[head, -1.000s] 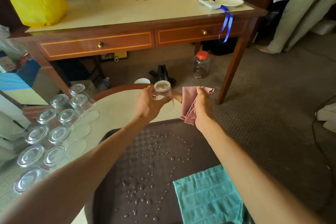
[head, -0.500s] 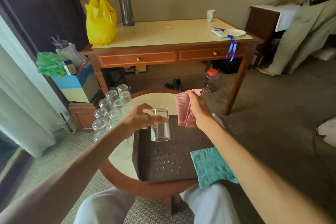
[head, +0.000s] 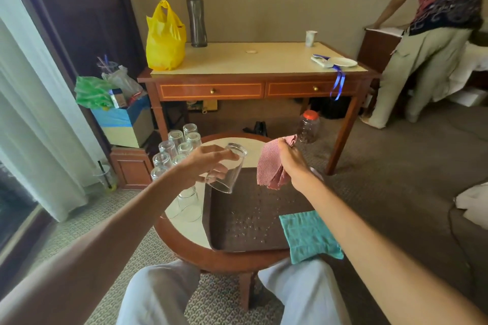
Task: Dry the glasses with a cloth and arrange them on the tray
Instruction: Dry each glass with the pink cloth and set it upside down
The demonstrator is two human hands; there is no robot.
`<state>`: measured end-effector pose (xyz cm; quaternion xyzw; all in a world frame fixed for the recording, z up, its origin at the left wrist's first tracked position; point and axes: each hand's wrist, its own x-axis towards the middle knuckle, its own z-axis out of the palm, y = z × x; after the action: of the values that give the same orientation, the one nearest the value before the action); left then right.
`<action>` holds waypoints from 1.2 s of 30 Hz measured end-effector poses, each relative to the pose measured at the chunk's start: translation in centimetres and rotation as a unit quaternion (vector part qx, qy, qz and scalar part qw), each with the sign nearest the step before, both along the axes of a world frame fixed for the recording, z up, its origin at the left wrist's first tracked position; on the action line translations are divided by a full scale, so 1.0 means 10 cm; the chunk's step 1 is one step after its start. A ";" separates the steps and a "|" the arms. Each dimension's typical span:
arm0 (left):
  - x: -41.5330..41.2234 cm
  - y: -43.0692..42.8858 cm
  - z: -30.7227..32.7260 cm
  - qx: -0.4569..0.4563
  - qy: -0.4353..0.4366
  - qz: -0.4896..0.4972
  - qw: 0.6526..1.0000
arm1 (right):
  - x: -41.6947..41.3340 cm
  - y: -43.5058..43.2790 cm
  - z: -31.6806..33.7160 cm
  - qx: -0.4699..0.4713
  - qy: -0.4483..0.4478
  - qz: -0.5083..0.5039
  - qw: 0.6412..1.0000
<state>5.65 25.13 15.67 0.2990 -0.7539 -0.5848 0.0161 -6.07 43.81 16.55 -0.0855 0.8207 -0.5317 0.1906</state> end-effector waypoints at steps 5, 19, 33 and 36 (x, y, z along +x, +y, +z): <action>0.04 0.03 0.00 0.072 0.012 0.026 0.997 | 0.01 0.00 -0.05 -0.023 -0.014 0.024 0.999; -0.08 0.41 -0.11 0.081 0.091 -0.032 0.992 | 0.23 -0.24 -0.34 -0.161 -0.125 0.083 0.975; -0.14 0.47 -0.17 0.186 0.131 0.133 0.965 | 0.27 -0.24 -0.46 -0.248 -0.128 0.087 0.956; -0.13 0.57 -0.12 0.200 0.128 0.127 0.963 | 0.29 -0.22 -0.45 -0.243 -0.033 0.081 0.966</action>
<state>4.30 30.83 14.43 0.3118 -0.5693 -0.7501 0.1270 -3.19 41.65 12.07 -0.1783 0.6505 -0.7004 0.2336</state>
